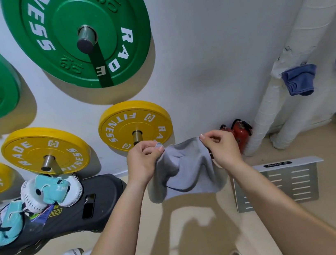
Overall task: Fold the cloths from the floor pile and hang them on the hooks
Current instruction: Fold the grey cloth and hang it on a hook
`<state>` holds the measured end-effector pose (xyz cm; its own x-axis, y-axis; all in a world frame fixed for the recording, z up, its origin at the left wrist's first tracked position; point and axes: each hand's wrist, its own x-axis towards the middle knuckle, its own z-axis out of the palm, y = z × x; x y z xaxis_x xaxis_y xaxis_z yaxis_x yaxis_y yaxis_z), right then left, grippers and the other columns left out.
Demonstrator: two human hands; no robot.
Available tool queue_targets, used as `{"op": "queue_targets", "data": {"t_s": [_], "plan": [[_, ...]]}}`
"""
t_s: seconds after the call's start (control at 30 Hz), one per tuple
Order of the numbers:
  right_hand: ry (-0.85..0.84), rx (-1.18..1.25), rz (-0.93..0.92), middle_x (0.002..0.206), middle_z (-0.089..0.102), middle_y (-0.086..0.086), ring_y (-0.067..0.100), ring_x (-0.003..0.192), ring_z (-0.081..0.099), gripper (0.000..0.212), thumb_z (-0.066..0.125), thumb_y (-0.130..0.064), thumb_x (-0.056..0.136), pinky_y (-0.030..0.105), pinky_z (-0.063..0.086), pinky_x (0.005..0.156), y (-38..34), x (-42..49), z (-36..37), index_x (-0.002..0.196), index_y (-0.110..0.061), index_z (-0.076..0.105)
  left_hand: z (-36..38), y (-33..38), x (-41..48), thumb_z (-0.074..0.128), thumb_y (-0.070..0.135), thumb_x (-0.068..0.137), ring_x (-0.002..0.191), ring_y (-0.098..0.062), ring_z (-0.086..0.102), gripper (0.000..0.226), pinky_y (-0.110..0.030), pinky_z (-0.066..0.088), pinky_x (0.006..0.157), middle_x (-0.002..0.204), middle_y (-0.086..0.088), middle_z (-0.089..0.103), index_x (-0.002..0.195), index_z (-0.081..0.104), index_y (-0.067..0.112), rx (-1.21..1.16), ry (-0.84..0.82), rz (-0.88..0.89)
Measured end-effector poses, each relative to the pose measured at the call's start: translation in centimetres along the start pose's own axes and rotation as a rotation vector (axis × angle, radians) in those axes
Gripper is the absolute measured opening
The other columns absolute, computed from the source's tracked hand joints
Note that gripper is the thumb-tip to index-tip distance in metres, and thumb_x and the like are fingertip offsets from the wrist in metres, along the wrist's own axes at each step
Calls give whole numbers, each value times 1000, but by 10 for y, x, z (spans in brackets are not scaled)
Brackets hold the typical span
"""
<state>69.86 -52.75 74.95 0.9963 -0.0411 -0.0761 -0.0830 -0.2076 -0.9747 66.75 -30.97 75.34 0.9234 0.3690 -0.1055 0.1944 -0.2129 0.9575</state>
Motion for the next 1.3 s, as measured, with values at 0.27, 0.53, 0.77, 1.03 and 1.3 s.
{"op": "queue_targets", "data": {"t_s": [0.27, 0.53, 0.77, 1.03, 1.3], "plan": [[13, 192, 121, 63, 67, 2, 13, 58, 59, 15, 75, -20, 86, 25, 49, 51, 0, -39, 37, 75, -11, 72, 32, -6, -38, 73, 18, 88, 81, -23, 71, 7, -45, 60, 80, 83, -5, 76, 91, 77, 12, -131, -8, -45], [-59, 270, 158, 83, 76, 7, 12, 72, 72, 8, 68, -6, 90, 21, 55, 59, 10, -47, 44, 93, -4, 75, 43, -5, -56, 72, 8, 88, 70, -12, 73, 6, -29, 60, 65, 79, -6, 76, 93, 76, 6, -212, -20, -104], [-122, 231, 124, 83, 77, 7, 19, 78, 74, 9, 69, -7, 89, 35, 60, 73, 19, -44, 45, 95, -6, 75, 37, -7, -61, 60, 2, 94, 73, -3, 71, 18, -16, 53, 65, 78, 5, 76, 97, 77, 9, -147, -68, -43], [-315, 107, -8, 73, 68, 11, 16, 67, 66, 12, 78, -12, 83, 27, 52, 64, 18, -42, 42, 88, -5, 69, 23, -20, -54, 76, 4, 81, 64, -18, 67, 13, -32, 58, 64, 65, -3, 67, 77, 70, 14, -168, -113, -88], [-481, -91, -139, 74, 66, -6, 8, 71, 59, 3, 70, -13, 88, 29, 47, 71, -7, -17, 21, 86, -15, 69, 9, -25, -41, 76, 10, 85, 72, -8, 63, 17, -19, 52, 63, 86, 2, 67, 98, 69, 18, -77, -180, 13]]}}
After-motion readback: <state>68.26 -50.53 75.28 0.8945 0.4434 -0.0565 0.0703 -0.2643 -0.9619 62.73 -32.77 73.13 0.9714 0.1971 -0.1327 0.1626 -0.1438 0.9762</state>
